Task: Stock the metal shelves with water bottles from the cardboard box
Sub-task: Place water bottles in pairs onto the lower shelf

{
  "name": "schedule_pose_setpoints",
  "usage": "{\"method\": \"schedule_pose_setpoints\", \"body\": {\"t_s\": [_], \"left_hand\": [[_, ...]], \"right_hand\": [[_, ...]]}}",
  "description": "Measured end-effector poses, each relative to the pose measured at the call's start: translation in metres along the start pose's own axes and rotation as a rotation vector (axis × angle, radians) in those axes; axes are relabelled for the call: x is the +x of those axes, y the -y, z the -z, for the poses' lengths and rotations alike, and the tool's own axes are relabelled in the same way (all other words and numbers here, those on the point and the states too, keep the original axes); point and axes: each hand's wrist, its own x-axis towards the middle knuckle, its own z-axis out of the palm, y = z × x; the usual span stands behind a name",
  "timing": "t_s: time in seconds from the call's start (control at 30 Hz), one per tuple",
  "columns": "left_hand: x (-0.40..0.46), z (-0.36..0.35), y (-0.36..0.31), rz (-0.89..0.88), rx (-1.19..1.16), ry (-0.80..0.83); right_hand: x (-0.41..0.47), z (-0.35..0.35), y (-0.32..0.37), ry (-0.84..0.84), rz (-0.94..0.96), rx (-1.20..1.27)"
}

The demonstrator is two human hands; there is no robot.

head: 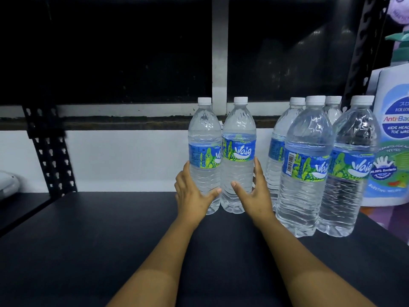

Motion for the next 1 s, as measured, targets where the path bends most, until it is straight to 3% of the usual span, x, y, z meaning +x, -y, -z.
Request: {"method": "schedule_pose_setpoints", "body": {"t_s": [0.13, 0.33, 0.5, 0.63, 0.83, 1.0], "left_hand": [[-0.002, -0.001, 0.001, -0.082, -0.019, -0.026], [0.003, 0.007, 0.014, -0.138, -0.138, 0.092], [0.001, -0.001, 0.009, -0.240, 0.048, -0.014], [-0.001, -0.001, 0.006, -0.206, 0.092, 0.005], [0.005, 0.009, 0.016, -0.226, -0.094, 0.120], [0.001, 0.001, 0.009, -0.224, 0.045, 0.013]], "right_hand": [[0.000, 0.000, 0.001, 0.000, 0.002, -0.008], [0.000, -0.001, 0.000, 0.002, 0.009, -0.010], [0.000, -0.001, -0.001, 0.007, 0.014, -0.012], [-0.001, 0.000, 0.000, 0.007, 0.018, -0.020], [-0.002, 0.000, 0.001, -0.005, 0.016, -0.015], [-0.002, -0.001, 0.000, 0.001, 0.006, -0.015]]}}
